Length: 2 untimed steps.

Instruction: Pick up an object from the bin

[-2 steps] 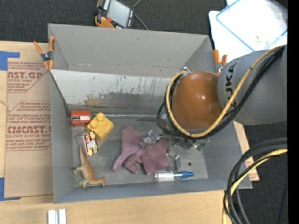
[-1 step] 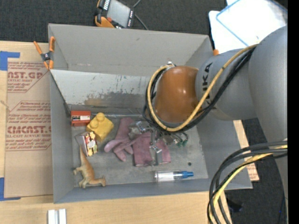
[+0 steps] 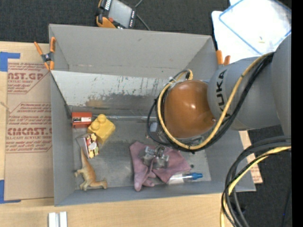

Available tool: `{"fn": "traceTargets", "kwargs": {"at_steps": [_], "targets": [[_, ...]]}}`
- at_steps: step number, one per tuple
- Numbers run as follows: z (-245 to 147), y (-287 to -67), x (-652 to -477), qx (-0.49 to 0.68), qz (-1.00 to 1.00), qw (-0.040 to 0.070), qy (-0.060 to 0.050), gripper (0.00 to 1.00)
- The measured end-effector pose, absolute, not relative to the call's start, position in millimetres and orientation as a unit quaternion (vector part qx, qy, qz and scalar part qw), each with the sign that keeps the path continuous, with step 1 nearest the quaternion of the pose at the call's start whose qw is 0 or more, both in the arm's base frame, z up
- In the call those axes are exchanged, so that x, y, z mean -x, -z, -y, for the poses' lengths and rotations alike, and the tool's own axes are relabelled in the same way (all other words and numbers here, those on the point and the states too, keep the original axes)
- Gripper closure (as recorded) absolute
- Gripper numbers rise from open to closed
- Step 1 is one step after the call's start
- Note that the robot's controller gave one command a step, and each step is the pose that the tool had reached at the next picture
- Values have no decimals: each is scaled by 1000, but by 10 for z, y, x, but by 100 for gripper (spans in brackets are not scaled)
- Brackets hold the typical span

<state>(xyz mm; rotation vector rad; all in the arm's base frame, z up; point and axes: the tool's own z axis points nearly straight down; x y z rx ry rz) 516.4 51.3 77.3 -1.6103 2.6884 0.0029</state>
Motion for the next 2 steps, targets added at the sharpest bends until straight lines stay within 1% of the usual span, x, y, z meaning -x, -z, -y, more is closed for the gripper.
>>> {"fn": "traceTargets", "kwargs": {"at_steps": [1, 2], "targets": [[-492, -752, -5096, 611, -792, 4, -1, 100], [-499, -774, -5088, 668, -744, 4, -1, 100]]}}
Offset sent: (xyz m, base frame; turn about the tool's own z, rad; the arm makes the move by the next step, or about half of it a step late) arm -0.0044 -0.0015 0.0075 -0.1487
